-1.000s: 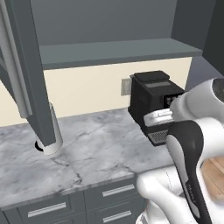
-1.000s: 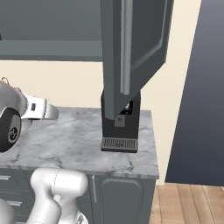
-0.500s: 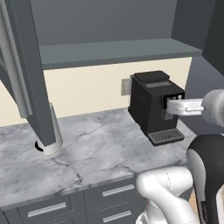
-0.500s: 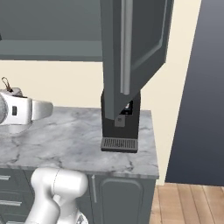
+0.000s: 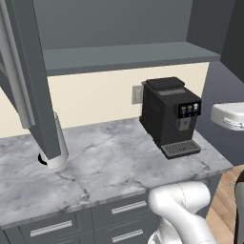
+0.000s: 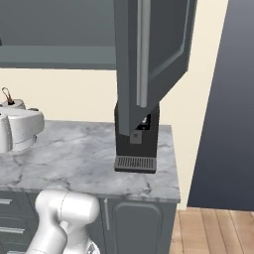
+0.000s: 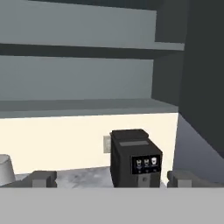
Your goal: Open the cabinet. Pick the dish brush and place it next to the sink. Then close the cabinet.
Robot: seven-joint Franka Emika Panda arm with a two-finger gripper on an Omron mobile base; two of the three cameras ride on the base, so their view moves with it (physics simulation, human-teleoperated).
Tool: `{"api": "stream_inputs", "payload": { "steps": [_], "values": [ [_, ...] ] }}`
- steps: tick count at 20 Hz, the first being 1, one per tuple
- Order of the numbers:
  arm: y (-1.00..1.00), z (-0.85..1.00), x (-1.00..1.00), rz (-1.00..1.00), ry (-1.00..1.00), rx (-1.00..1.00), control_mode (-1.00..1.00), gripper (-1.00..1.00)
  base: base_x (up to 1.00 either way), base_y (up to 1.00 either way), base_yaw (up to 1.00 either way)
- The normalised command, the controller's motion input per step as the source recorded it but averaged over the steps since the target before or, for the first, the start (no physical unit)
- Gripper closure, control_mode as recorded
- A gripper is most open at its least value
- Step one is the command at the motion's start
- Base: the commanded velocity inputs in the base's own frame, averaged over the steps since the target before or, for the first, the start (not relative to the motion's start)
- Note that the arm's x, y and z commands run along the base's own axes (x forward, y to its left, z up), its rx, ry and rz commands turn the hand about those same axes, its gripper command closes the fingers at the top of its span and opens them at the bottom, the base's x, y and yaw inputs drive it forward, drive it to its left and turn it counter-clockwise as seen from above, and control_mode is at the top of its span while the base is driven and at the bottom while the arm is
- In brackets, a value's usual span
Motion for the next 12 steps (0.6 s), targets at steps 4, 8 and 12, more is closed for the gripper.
{"api": "stream_inputs", "payload": {
  "steps": [4, 8, 12],
  "values": [
    [-0.47, 0.5, -0.65, -0.01, -0.22, 0.0, -1.0, -1.0, 0.0, 0.0, 0.0],
    [-0.48, 0.69, -0.26, -0.07, -0.24, 0.0, -1.0, -1.0, 0.0, 0.0, 0.0],
    [-0.62, 0.43, 0.01, -0.19, -0.21, 0.0, -1.0, -1.0, 0.0, 0.0, 0.0]
  ]
}}
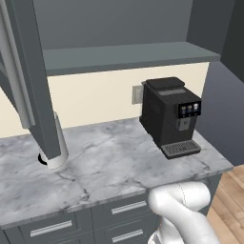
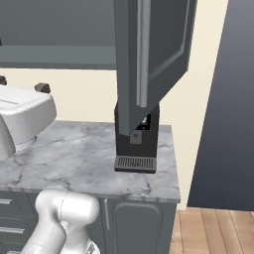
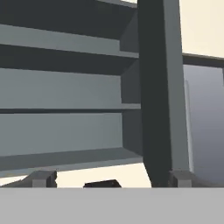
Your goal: Open the cabinet. Pick the dish brush and place it next to the sink. Then close the cabinet.
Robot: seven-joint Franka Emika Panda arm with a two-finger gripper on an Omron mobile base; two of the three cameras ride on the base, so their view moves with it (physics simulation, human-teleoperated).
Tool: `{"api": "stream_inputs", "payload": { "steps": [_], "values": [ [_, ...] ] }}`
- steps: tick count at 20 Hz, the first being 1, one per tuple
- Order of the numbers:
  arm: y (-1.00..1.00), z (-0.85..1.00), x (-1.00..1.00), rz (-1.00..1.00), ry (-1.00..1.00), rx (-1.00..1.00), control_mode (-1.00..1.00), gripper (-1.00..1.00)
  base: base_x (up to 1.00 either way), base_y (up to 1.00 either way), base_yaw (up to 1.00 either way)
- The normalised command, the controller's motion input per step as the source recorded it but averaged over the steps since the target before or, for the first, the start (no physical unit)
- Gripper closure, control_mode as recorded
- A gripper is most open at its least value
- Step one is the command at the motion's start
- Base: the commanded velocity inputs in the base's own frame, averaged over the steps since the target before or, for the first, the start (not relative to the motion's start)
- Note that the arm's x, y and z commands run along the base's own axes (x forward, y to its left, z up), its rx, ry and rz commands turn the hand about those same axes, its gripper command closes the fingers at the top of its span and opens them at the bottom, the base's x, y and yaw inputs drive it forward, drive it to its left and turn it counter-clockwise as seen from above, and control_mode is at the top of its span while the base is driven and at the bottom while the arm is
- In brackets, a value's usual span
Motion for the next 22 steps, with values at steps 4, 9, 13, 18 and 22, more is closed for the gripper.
{"api": "stream_inputs", "payload": {
  "steps": [4, 9, 13, 18, 22],
  "values": [
    [-0.67, -0.05, 0.2, -0.2, -0.23, 0.0, -1.0, -1.0, 0.0, 0.0, 0.0],
    [-0.59, -0.71, 0.59, -0.17, -0.12, -0.01, -1.0, -1.0, 0.0, 0.0, 0.0],
    [-0.85, -0.46, 0.43, -0.08, -0.01, -0.03, -1.0, -1.0, 0.0, 0.0, 0.0],
    [-0.87, 0.02, 0.0, 0.0, -0.12, 0.09, -1.0, -1.0, 0.0, 0.0, 0.0],
    [-0.52, 0.0, 0.09, 0.14, -0.02, 0.05, -1.0, -1.0, 0.0, 0.0, 0.0]
  ]
}}
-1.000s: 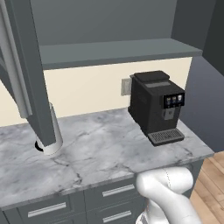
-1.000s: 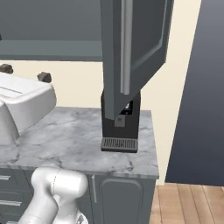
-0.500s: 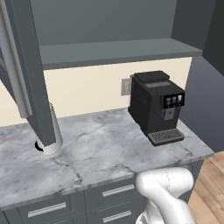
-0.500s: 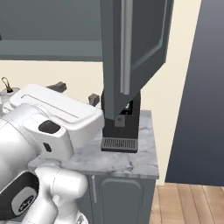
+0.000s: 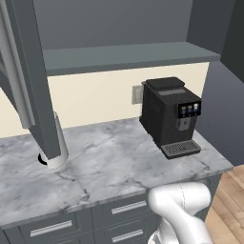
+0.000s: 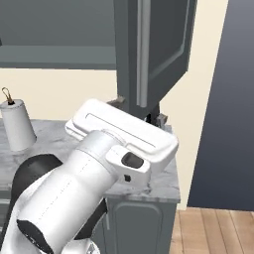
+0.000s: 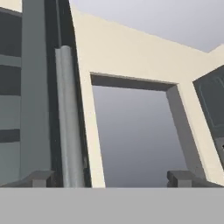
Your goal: Open the cabinet. Pick the dish brush and place it next to the sink. Then close the cabinet.
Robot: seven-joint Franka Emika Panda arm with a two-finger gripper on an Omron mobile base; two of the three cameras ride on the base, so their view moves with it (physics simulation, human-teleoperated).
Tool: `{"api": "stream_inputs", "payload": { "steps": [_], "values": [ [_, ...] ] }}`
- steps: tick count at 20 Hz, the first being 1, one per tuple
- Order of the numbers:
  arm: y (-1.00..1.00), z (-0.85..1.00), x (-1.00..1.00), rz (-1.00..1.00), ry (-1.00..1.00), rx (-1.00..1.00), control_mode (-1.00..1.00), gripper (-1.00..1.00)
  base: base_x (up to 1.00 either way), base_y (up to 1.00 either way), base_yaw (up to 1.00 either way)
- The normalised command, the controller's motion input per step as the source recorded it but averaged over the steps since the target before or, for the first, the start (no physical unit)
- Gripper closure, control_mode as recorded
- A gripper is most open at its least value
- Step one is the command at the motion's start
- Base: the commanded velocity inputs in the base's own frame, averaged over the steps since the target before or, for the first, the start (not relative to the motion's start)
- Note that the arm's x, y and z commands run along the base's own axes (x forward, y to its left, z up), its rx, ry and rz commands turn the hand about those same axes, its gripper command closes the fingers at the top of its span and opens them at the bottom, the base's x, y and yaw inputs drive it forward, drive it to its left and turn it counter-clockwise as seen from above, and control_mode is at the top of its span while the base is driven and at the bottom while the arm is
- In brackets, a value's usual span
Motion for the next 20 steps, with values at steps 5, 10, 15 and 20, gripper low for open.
{"api": "stream_inputs", "payload": {
  "steps": [5, 10, 15, 20],
  "values": [
    [-0.38, -0.01, 0.15, 0.38, 0.02, 0.0, -1.0, -1.0, 0.0, 0.0, 0.0],
    [-0.64, 0.0, -0.05, 0.47, 0.0, 0.0, -1.0, -1.0, 0.0, 0.0, 0.0],
    [-0.23, 0.0, 0.0, 0.38, 0.01, 0.0, -1.0, -1.0, 0.0, 0.0, 0.0],
    [0.02, -0.26, 0.03, 0.22, 0.0, -0.1, -1.0, -1.0, 0.0, 0.0, 0.0]
  ]
}}
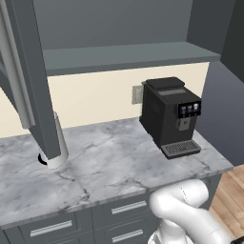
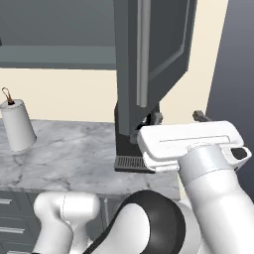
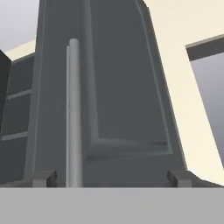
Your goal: Open the cabinet. Pick the dish brush and place it next to the sink. Then close the cabinet.
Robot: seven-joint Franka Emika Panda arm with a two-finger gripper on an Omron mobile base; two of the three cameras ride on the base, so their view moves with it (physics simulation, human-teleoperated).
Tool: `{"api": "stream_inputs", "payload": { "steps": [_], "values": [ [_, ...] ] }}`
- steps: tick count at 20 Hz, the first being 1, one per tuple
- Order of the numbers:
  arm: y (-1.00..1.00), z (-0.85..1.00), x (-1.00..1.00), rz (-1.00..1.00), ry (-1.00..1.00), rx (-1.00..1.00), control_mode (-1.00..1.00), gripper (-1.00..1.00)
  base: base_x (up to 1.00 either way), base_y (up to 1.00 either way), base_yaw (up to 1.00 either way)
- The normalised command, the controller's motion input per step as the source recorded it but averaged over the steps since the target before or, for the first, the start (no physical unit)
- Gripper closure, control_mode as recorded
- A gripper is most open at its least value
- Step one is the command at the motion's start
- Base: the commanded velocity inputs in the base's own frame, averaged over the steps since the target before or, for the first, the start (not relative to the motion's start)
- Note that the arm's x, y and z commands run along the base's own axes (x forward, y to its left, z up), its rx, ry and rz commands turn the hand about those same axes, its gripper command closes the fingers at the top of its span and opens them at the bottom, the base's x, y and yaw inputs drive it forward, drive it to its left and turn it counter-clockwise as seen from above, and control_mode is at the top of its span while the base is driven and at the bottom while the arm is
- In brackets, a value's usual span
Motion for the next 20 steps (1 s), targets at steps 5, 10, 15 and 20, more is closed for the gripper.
{"api": "stream_inputs", "payload": {
  "steps": [5, 10, 15, 20],
  "values": [
    [0.01, -0.09, 0.14, 0.29, 0.01, -0.14, -1.0, -1.0, 0.0, 0.0, 0.0],
    [0.04, 0.0, 0.14, 0.18, 0.0, -0.06, -1.0, -1.0, 0.0, 0.0, 0.0],
    [0.32, -0.1, 0.3, 0.01, 0.0, -0.09, -1.0, -1.0, 0.0, 0.0, 0.0],
    [0.54, -0.13, 0.31, 0.0, 0.01, -0.1, -1.0, -1.0, 0.0, 0.0, 0.0]
  ]
}}
